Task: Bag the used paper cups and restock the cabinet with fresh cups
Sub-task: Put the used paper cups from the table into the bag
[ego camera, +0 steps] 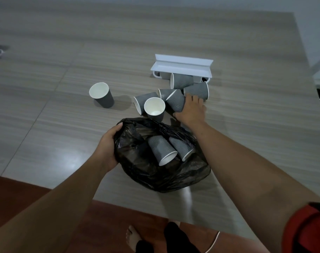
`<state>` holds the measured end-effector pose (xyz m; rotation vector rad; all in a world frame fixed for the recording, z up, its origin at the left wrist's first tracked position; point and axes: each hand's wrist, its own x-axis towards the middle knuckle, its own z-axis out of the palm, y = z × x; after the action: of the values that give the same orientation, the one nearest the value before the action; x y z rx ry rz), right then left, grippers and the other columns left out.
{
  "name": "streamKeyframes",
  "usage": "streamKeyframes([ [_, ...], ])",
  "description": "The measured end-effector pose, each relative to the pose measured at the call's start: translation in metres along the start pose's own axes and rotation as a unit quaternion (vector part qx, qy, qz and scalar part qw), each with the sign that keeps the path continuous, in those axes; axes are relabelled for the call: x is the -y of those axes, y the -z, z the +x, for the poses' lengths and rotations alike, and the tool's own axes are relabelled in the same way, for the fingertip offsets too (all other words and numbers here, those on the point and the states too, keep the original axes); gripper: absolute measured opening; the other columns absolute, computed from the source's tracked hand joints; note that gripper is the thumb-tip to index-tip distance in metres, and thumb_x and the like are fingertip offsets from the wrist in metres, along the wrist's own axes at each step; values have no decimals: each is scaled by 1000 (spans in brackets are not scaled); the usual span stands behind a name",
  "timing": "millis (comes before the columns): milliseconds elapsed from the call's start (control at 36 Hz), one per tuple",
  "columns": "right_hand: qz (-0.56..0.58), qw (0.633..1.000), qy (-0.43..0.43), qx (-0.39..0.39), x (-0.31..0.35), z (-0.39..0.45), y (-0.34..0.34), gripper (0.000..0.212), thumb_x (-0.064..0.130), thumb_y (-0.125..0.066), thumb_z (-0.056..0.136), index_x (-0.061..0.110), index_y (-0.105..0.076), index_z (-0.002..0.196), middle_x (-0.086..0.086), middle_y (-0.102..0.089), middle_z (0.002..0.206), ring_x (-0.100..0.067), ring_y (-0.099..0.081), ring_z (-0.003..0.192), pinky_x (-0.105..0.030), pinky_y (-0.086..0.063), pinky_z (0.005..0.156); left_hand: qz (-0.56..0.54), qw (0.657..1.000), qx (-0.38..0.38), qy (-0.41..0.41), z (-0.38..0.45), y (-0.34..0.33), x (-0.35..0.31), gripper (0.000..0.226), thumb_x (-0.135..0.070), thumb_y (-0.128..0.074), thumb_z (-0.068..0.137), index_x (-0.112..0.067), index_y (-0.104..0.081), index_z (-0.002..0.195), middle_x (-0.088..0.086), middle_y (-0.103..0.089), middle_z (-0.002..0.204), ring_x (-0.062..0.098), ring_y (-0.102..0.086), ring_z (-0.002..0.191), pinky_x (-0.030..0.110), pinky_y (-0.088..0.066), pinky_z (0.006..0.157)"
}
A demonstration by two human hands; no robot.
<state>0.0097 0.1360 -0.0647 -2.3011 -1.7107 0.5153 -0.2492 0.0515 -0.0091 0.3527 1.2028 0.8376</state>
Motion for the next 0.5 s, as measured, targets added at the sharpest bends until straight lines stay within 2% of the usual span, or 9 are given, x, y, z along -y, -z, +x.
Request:
streamKeyframes([
  [111,-16,1000,3,-7,-3,8,-8,86,41,-74,73,17,-34,144,-10,-43,139,-32,-37,128,-46,-33,103,-4,1000,-7,3,4,-3,0,34,-36,-49,95,-13,-71,109,10,-74,107,25,-71,93,34,-56,79],
  [194,11,999,15,-47,-2,9,-8,80,40,-72,71,17,-40,141,-8,-48,136,-31,-41,125,-44,-35,102,-3,1000,-23,8,7,-3,-1,38,-38,-48,96,-12,-69,115,11,-73,112,26,-70,99,36,-54,82],
  [278,79,991,26,-108,1,-4,2,76,43,-71,68,15,-47,135,-7,-55,129,-31,-47,119,-43,-39,99,15,999,-43,14,10,0,-1,41,-40,-47,98,-11,-68,120,12,-71,118,27,-67,109,37,-52,89],
  [361,203,968,35,-144,4,-32,15,79,48,-77,65,15,-48,131,-5,-58,125,-26,-52,116,-40,-45,97,37,997,-68,16,9,2,0,41,-41,-49,97,-12,-68,118,10,-73,114,26,-68,106,37,-53,88],
  [417,308,945,36,-103,9,-58,27,80,49,-82,64,18,-46,129,-1,-59,123,-18,-55,111,-33,-47,93,48,996,-76,15,7,2,-3,39,-42,-50,98,-13,-70,115,9,-74,111,24,-70,102,36,-54,84],
  [500,378,924,33,40,20,-96,35,67,47,-84,68,21,-53,121,5,-64,111,-10,-62,97,-25,-48,83,58,995,-84,16,6,6,-6,41,-43,-51,97,-13,-69,118,9,-74,112,25,-69,105,37,-54,86],
])
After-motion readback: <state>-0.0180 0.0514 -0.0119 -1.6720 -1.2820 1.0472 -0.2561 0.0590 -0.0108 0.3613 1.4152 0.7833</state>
